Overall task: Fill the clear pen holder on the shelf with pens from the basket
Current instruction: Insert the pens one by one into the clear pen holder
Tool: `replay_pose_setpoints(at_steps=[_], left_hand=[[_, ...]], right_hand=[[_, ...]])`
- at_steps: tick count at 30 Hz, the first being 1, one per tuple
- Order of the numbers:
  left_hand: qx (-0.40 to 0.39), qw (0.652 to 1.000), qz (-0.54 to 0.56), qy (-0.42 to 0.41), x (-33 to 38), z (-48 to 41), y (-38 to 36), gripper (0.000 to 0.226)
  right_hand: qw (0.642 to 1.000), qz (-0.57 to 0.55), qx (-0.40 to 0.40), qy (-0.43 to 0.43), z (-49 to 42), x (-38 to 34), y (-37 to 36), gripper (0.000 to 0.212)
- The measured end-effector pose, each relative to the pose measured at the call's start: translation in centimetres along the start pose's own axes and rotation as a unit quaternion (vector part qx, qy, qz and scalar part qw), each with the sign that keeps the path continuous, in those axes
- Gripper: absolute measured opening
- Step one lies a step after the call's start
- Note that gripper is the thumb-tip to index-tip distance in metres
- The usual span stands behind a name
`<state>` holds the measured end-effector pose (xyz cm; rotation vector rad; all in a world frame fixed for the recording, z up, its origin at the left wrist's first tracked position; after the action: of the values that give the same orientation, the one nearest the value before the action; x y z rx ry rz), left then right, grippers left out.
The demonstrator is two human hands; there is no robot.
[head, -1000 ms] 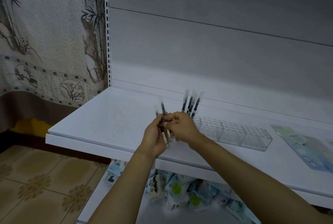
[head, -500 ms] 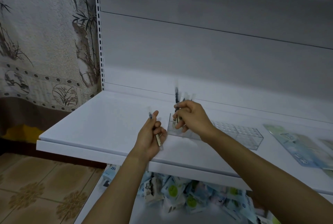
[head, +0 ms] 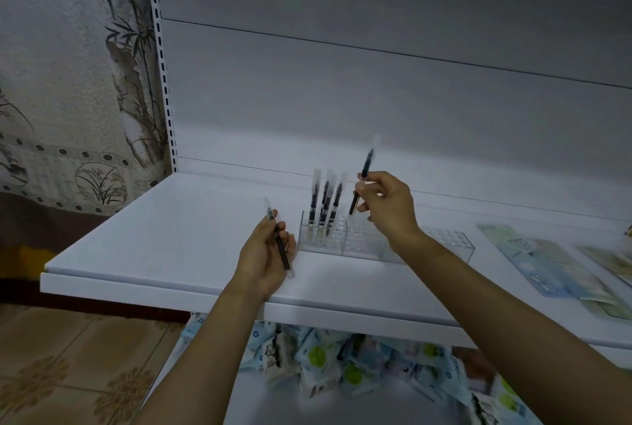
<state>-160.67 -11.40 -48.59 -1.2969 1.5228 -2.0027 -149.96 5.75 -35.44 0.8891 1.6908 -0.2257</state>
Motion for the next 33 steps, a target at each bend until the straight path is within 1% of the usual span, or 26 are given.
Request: replay_pose_setpoints(at_steps=[3, 6, 10, 13, 17, 20, 24, 28, 33], left_hand=[[-0.006, 1.0, 0.009, 0.002, 0.0, 0.1, -0.2, 0.015], [-0.005, 1.0, 0.013, 0.006, -0.1, 0.1, -0.2, 0.015], [-0.001, 1.0, 0.007, 0.004, -0.1, 0.1, -0.2, 0.016], [0.001, 1.0, -0.001, 0.001, 0.0, 0.1, -0.3, 0.015], [-0.003, 1.0, -0.003, 0.004, -0.1, 0.1, -0.3, 0.015], [-0.006, 1.0, -0.006, 0.004, -0.1, 0.0, -0.3, 0.014], [-0.007, 1.0, -0.009, 0.004, -0.1, 0.0, -0.4, 0.014], [-0.007, 1.0, -0.012, 0.003, -0.1, 0.2, -0.5, 0.014], [-0.004, 1.0, -0.012, 0.004, -0.1, 0.1, -0.5, 0.014]], right_hand=[[0.999, -0.001, 0.045, 0.002, -0.2, 0.7, 0.9, 0.007], [0.998, 0.022, 0.055, 0.006, -0.5, 1.1, 0.7, 0.004], [0.997, 0.049, 0.051, 0.028, -0.6, 1.0, 0.0, 0.005], [0.996, 0.07, 0.039, 0.025, -0.6, 1.4, -0.9, 0.007], [0.992, 0.125, 0.029, 0.02, -0.4, 1.5, -1.8, 0.015], [0.987, 0.152, 0.034, 0.023, -0.3, 1.1, -1.9, 0.015], [0.98, 0.2, 0.021, 0.009, -0.3, 0.8, -2.3, 0.02], [0.972, 0.234, -0.002, -0.027, -0.2, 2.1, -3.1, 0.02], [0.959, 0.283, -0.004, -0.018, 0.0, 2.0, -3.6, 0.018]])
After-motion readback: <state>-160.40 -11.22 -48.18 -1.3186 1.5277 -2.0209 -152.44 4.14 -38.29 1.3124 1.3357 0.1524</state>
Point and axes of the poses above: each hand's wrist, its own z-axis away from the middle knuckle, its own y-axis out of the back of the hand, x = y × z, the point moved 10 cm from there along -z, towards the middle knuckle, and after that the axes turned 6 degrees about -x, right-handed, at the moved point
